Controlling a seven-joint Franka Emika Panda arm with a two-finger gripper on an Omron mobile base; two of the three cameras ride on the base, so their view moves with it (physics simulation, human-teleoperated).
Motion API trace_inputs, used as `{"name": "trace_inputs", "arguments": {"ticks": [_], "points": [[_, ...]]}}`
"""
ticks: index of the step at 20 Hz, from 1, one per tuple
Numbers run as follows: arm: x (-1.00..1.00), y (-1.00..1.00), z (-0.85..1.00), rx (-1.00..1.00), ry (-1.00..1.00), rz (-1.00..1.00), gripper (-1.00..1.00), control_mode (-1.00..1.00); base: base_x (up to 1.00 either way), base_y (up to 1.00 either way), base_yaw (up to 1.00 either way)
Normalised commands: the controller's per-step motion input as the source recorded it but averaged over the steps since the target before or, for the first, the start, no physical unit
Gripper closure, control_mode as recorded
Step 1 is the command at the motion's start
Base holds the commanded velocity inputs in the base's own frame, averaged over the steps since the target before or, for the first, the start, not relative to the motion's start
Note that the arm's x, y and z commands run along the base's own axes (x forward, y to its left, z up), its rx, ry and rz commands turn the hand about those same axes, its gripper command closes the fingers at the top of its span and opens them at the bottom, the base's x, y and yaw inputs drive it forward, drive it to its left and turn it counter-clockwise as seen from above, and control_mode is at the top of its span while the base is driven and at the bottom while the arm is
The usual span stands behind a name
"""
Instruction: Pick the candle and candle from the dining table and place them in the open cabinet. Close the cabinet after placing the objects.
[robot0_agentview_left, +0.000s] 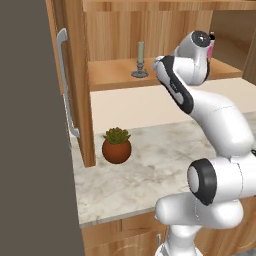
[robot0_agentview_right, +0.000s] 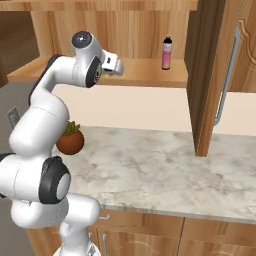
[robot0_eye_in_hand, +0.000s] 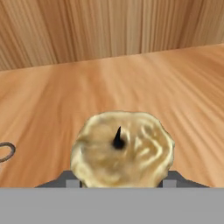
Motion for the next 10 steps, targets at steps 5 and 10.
{"name": "trace_inputs", "arguments": {"ticks": [5,10], "points": [[0.34,0.00,-0.16,-0.04,0.01,0.00,1.00,-1.00,0.00,0.00,0.00],[0.29,-0.01,-0.18,-0.04,0.00,0.01,1.00,-1.00,0.00,0.00,0.00]]}}
